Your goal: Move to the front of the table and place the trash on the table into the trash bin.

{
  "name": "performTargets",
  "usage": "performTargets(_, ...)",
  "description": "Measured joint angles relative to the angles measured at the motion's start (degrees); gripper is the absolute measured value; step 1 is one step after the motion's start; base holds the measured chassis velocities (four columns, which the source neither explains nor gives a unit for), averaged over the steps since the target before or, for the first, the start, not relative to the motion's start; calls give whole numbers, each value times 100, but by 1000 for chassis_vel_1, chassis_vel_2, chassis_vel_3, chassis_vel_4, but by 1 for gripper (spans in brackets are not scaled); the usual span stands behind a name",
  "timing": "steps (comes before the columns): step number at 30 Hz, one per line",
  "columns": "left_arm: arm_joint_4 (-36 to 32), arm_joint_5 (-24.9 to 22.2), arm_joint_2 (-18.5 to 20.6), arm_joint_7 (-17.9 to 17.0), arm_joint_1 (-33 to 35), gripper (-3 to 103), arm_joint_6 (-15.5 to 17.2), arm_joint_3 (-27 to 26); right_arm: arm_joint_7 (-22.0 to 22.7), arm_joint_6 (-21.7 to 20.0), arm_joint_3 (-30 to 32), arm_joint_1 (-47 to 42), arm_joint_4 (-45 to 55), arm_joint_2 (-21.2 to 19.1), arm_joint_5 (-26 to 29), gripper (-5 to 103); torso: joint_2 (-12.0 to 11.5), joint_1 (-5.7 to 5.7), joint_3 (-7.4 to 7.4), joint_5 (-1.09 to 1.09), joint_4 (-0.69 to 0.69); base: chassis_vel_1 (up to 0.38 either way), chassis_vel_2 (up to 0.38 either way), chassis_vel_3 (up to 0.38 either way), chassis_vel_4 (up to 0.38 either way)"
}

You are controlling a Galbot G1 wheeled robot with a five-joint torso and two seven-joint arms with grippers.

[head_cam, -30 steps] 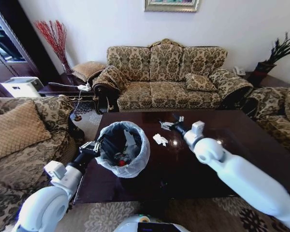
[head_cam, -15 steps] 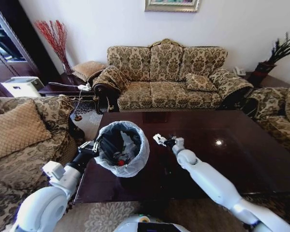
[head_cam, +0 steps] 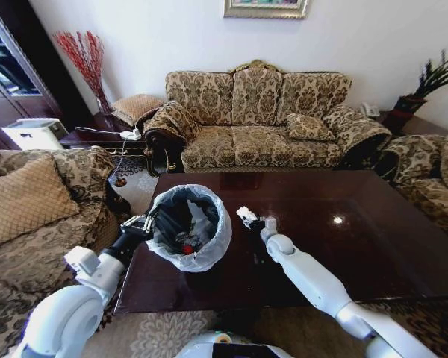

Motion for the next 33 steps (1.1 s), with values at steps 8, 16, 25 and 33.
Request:
performTargets(8, 0, -3, -8, 12, -33, 3, -16, 19, -9, 35, 25, -2, -65, -5, -5, 27, 0, 0, -1, 0, 0, 0, 0, 0, 0)
performTargets(16, 0, -11, 7, 24, -41, 3, -31, 15, 237, 138, 178, -6, 414, -91, -25, 1, 0, 0, 1, 1, 1, 0, 0, 0, 0)
performTargets(25, 0, 1, -16, 85, -34, 3, -42, 40, 560, 91, 356, 254, 2124, -658, 51, 0, 0, 0, 1, 0, 0, 0, 0, 0, 0)
performTargets(33, 0, 17, 29, 130, -45, 3, -46, 88, 842, -450, 319, 1139, 4508, -1246, 1453, 0, 0, 0, -1, -2, 0, 0, 0, 0, 0)
